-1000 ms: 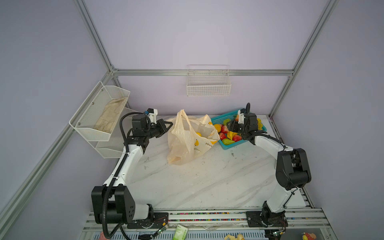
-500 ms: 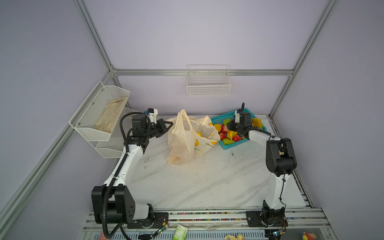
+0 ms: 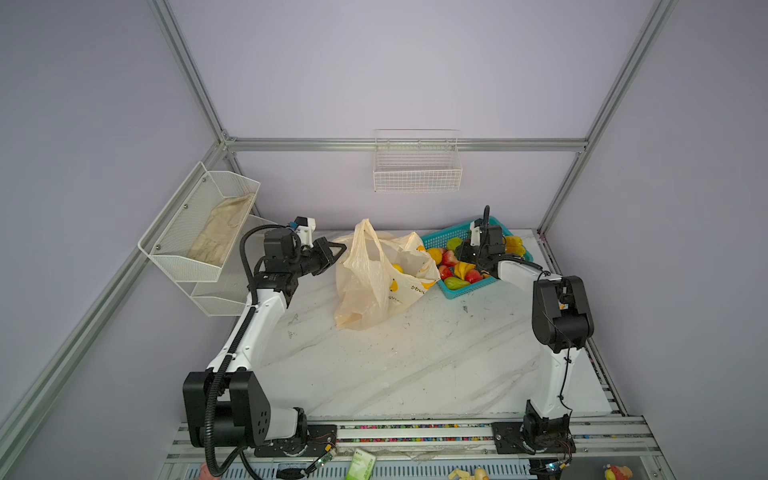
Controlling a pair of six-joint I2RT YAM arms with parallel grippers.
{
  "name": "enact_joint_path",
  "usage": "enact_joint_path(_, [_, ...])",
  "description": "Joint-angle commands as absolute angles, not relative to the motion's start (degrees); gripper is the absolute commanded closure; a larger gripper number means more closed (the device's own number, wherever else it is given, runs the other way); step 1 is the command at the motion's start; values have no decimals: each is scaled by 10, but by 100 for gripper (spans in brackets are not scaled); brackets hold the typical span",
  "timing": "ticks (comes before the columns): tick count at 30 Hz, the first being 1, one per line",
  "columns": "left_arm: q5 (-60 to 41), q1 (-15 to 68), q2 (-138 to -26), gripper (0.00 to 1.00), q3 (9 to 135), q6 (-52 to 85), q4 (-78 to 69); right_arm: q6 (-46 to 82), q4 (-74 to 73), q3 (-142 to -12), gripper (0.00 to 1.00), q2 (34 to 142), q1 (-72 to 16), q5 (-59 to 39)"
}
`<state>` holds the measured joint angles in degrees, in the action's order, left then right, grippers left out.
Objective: Place the fake fruits into the plastic bag and tie a complex knot
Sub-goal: 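Lower the right gripper onto a red-yellow apple with leaves and grasp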
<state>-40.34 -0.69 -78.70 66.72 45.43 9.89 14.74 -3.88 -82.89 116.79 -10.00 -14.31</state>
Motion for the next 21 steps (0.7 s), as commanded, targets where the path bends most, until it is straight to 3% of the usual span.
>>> enact_joint_path(1, [-410, -11, -773, 100, 646, 454, 71, 144, -37, -819, 78, 1172, -98, -142])
enact_joint_path(9, [-411, -11, -774, 100, 645, 457, 69, 137, -40, -811, 79, 1176, -98, -145])
enact_joint_path(21, [-409, -10, -774, 100, 644, 456, 69, 131, -48, -812, 99, 1155, -98, -154])
